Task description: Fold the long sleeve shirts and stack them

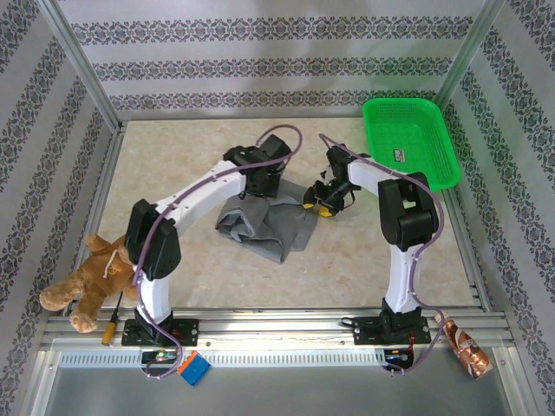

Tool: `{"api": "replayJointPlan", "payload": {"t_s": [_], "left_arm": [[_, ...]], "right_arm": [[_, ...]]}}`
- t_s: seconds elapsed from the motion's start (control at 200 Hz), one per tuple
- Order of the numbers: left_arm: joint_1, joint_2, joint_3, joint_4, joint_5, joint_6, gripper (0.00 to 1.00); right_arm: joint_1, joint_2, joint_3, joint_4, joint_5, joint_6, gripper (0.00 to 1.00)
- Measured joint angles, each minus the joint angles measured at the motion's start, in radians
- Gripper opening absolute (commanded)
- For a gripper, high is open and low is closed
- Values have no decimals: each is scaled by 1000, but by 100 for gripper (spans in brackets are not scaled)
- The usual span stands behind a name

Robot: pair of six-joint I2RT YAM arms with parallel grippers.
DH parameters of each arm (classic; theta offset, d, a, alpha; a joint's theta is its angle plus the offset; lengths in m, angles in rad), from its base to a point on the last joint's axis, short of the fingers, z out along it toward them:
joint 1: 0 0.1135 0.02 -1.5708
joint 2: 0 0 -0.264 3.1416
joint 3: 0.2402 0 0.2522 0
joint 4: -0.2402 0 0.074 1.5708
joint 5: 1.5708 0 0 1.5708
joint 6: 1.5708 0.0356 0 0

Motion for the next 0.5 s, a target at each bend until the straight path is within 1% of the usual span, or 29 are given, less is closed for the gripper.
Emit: {"api": "replayJointPlan", "payload": {"t_s": [0.175,0.365,0.5], "left_arm": [[-81,65,29,-5,2,-24,0],[-138,68,29,-7,10,-49,0],[-168,68,29,-6,26,-65,0]], "right_arm": [[-28,-16,-55,64,-59,1,54],[-51,-29,-92,110,-115,1,54],[-56,-31,-98,119,-130,4,54]]}}
